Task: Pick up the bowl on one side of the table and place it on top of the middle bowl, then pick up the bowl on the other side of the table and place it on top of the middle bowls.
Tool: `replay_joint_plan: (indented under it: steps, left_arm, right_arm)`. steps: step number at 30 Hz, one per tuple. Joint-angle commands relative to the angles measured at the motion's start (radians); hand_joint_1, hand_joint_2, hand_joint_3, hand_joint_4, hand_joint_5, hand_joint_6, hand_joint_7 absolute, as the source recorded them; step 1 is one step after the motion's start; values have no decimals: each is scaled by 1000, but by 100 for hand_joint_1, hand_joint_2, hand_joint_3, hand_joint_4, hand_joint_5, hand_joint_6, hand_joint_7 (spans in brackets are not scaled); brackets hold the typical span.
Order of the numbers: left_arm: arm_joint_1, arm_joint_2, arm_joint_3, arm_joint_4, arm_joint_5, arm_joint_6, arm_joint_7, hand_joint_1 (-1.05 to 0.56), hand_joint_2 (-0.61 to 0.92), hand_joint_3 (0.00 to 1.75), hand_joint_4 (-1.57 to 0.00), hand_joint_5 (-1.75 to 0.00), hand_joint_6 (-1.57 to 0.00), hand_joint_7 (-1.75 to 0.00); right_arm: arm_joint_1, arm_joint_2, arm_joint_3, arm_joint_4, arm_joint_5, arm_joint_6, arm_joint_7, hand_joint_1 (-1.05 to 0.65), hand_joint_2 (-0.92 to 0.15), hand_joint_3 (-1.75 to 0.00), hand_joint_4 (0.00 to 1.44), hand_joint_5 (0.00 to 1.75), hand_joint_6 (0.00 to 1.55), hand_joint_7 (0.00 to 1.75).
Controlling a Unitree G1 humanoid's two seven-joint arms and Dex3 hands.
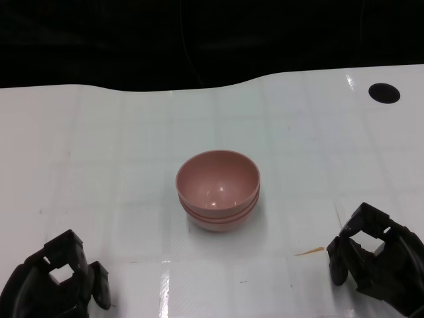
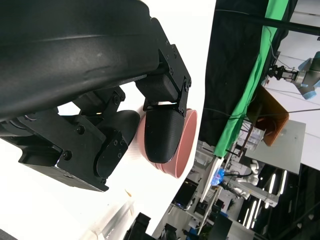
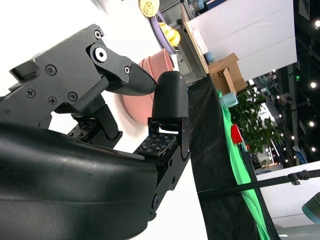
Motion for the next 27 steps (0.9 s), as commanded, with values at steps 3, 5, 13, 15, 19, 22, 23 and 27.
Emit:
replay_joint_plan:
  steps: [3,5,13,15,19,22,23,27]
  left_arm:
    - [-9,28,4,-37,6,23,9,-4,52,136,-90,-175,-80,-175]
    - [-17,34,6,-29,11,15,-1,-5,52,135,-90,-175,-80,-175]
    - [-26,43,12,-23,0,27,-10,-5,49,141,-90,-175,-78,-175]
    - [-26,45,13,-19,-1,22,-16,-5,49,142,-90,-175,-78,-175]
    - [-22,48,14,-22,-1,22,-19,-5,48,141,-90,-175,-78,-175]
    - [-21,45,17,-23,-9,22,-27,-4,49,140,-91,-175,-78,-175]
    - [-21,45,17,-23,-10,22,-29,-4,49,140,-91,-175,-78,-175]
    - [-3,32,14,-41,-5,0,-27,-5,49,140,-92,-175,-78,-175]
  right_arm:
    - [1,-22,-8,7,6,-10,4,-8,-62,-96,90,171,84,137]
    - [-1,-23,-10,9,6,-10,3,-8,-62,-95,90,171,84,137]
    - [-6,-31,-6,19,3,-5,2,-10,-61,-92,91,170,85,135]
    - [-4,-31,-5,17,4,-3,1,-10,-60,-92,91,169,85,134]
    - [0,-31,-4,11,7,0,5,-10,-60,-95,90,171,85,137]
    - [3,-32,-8,1,24,26,14,-9,-58,-97,88,174,83,139]
    - [3,-32,-8,0,26,31,16,-9,-58,-97,88,174,83,140]
    - [18,-44,-9,-26,34,64,24,-9,-58,-101,88,175,82,143]
